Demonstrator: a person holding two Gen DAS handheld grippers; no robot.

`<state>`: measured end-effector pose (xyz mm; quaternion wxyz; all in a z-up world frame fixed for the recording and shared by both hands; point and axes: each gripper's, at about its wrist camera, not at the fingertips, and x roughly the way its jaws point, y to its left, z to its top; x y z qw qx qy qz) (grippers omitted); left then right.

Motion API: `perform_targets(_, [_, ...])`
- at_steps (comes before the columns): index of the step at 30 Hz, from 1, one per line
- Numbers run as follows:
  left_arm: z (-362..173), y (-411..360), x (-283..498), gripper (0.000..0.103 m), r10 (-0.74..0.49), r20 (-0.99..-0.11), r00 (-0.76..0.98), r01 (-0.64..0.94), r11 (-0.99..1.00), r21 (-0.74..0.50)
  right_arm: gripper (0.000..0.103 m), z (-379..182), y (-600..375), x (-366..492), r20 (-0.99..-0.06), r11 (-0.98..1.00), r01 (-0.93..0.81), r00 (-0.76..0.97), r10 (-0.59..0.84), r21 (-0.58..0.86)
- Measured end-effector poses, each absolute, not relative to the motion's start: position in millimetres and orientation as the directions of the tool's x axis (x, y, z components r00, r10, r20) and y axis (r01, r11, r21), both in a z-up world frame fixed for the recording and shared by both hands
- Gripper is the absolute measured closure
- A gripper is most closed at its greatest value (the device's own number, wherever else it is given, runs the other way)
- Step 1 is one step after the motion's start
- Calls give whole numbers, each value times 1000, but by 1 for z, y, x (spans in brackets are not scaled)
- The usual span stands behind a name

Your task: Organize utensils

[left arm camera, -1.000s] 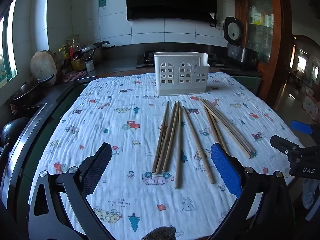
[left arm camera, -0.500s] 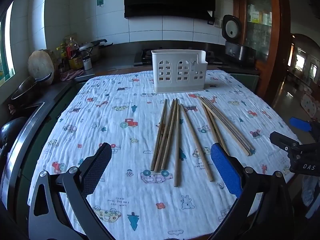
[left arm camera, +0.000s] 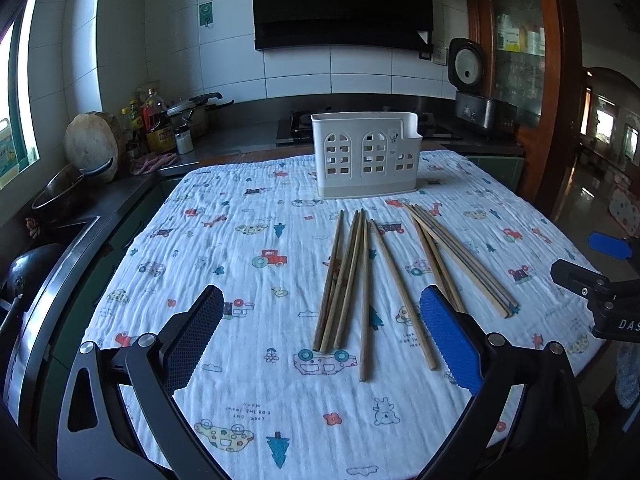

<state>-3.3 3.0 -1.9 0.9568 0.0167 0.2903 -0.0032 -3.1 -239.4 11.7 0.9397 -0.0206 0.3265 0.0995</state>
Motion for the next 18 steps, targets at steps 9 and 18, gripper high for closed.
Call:
perform_targets(9, [-2,7,-3,6,-6,-579,816,12,1000,7,6,14,-242,-7,-604,981,-194,778,173,32])
perform_targets(18, [4,12,-11,6,21,-559,829,-21,1000,7,6,16,-242,-13,-592,981,-194,787,174,31])
